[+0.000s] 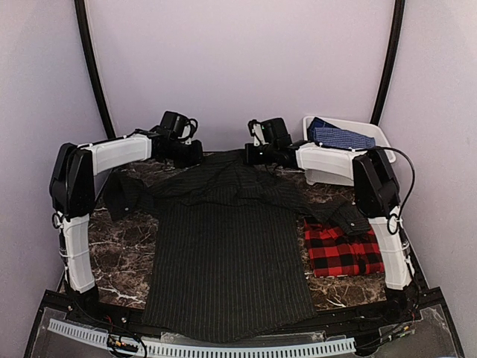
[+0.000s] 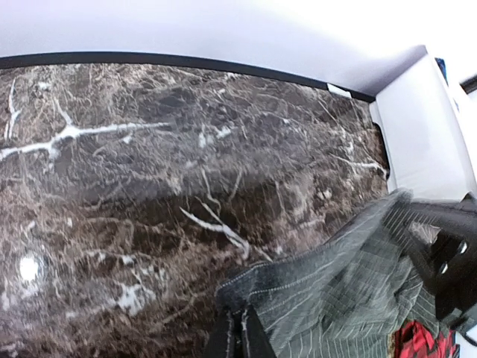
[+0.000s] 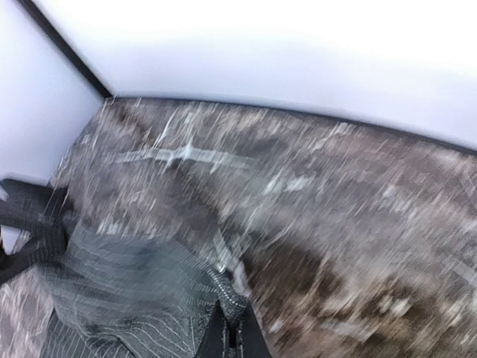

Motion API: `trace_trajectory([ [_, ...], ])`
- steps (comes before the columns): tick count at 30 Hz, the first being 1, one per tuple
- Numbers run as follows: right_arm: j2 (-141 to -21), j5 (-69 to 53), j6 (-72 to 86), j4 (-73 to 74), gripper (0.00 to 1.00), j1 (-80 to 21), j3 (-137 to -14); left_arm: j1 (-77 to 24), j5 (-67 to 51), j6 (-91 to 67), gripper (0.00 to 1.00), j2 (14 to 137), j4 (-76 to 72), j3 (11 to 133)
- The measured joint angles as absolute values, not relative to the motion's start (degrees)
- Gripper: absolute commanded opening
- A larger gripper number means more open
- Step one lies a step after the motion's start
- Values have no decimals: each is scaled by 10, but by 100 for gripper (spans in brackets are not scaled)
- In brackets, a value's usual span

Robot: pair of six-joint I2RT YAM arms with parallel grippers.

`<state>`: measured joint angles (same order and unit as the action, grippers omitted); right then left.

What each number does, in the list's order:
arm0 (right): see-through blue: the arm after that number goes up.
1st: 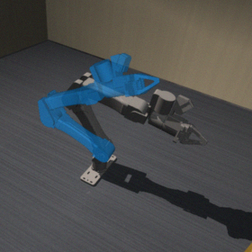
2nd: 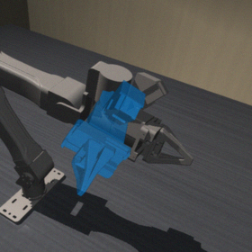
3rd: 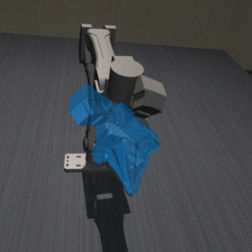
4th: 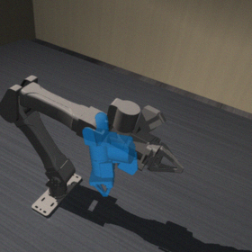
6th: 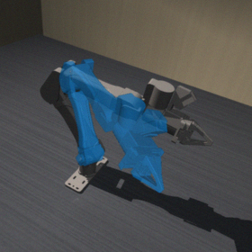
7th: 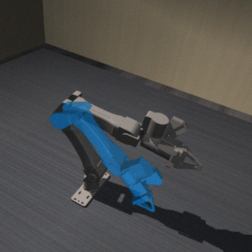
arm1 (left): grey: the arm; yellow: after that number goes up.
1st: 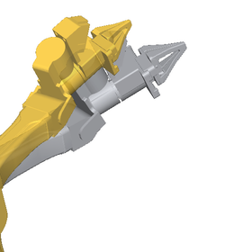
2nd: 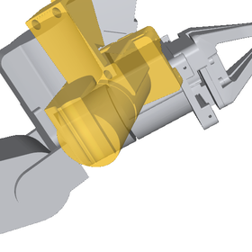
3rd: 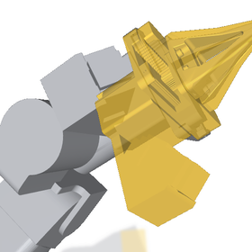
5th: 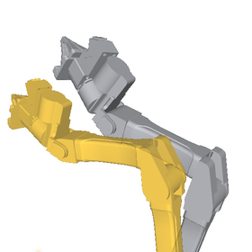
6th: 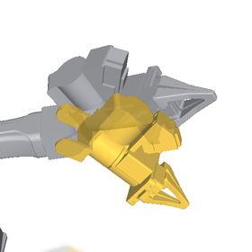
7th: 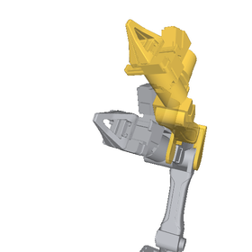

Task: Fold and stack the long sleeve shirts
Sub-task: Adjust the flattened shirt at the center of the board, then pick up the sleeve from the corner of the board.

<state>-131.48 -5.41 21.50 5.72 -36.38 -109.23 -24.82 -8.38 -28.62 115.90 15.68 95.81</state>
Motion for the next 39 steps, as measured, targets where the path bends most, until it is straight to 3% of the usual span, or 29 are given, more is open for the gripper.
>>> trace_trajectory([
  [1, -1324, -48, 213, 49, 0, -356, -1107, -246, -81, -285, 22, 1168, 157, 969],
  [3, -1360, -43, 206, 36, 19, -339, -1154, -238, -79, -279, 45, 1192, 157, 997],
  [5, -1402, -40, 199, 34, 34, -328, -1206, -231, -76, -272, 57, 1214, 163, 1024],
  [7, -1453, -41, 194, 40, 46, -317, -1267, -221, -75, -276, 60, 1238, 171, 1053],
  [10, -1486, -41, 187, 62, 53, -305, -1300, -213, -69, -270, 60, 1249, 183, 1061],
  [15, -1470, -47, 176, 90, 53, -303, -1286, -207, -64, -270, 58, 1249, 202, 1061],
  [22, -1331, -86, 190, 100, 47, -307, -1110, -209, -83, -292, 56, 1203, 192, 961],
  [33, -1191, -120, 207, 73, 49, -360, -877, -200, -24, -331, 56, 965, 172, 731],
  [39, -1121, -119, 208, 51, 50, -392, -790, -140, 38, -368, 55, 851, 164, 612],
])
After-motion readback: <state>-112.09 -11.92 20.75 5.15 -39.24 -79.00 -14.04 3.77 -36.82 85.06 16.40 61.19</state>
